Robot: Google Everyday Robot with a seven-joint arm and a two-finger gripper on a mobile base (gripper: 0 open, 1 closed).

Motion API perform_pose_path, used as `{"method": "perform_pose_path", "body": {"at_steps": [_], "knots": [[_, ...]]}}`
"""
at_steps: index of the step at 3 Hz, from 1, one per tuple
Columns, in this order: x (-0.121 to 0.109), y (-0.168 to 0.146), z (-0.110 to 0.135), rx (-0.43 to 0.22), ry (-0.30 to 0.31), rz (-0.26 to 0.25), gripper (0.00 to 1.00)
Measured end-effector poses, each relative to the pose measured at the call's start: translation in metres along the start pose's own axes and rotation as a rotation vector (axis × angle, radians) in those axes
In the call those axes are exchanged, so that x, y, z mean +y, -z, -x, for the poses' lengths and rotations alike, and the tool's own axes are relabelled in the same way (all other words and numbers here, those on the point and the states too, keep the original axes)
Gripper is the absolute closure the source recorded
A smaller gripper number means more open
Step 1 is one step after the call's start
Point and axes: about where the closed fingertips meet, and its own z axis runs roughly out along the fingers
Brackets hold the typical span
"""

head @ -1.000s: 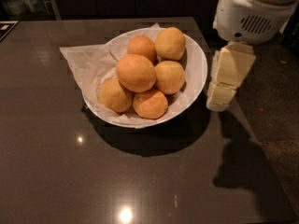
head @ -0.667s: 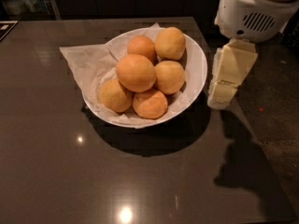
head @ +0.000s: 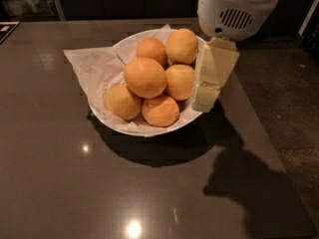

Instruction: Pick orange from white bowl

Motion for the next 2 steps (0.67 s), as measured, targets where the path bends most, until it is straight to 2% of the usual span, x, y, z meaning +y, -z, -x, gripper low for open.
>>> {"method": "perform_pose_path", "body": {"at_steps": [2], "knots": [[-0.006,-0.012,0.053,0.022,0.053,-0.005,0.0]]}}
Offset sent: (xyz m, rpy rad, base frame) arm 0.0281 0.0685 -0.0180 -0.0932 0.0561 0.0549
